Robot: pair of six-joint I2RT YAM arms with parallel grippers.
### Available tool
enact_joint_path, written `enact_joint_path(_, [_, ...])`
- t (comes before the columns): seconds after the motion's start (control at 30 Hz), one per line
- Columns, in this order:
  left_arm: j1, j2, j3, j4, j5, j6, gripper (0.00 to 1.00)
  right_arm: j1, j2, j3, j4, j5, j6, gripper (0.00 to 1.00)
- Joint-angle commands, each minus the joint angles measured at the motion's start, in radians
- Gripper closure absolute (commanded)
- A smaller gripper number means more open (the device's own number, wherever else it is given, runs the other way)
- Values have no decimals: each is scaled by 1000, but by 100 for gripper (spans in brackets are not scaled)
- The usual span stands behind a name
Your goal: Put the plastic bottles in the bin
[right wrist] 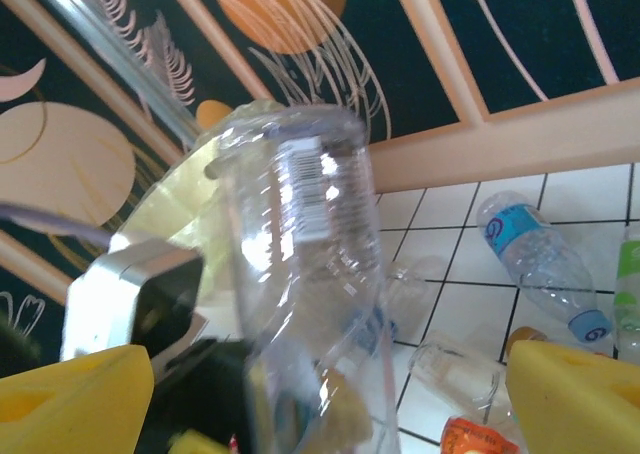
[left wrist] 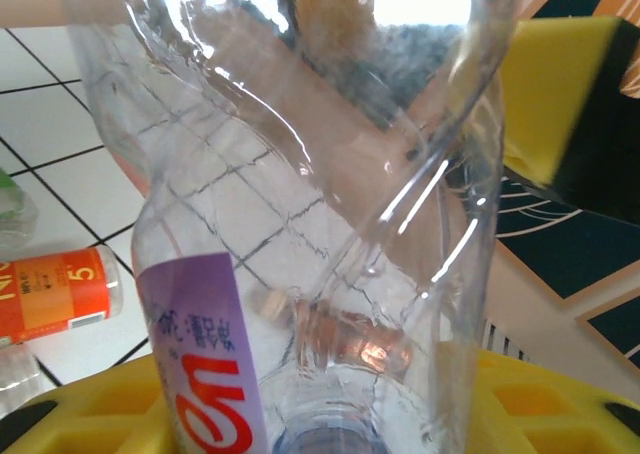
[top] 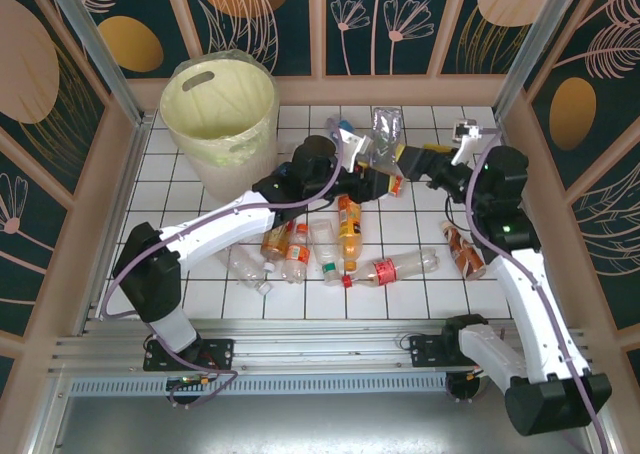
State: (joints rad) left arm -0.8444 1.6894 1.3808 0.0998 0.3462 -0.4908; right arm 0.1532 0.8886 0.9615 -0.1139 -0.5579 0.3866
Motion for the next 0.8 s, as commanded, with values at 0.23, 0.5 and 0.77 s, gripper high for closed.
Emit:
enact_joint_path(0.23, [108,-91,244,-360,-187,145,53,-2,-94,-42,-95,-167,-88,8])
enact_joint_path(0.5, [224,-114,438,-625,-410,237,53,28,-73,-66,-73,-171,-77,8])
enact_joint_path(0.77, [395,-108,491,-734,-484,285,53,86,-38,-66,-55,-130,-65,8])
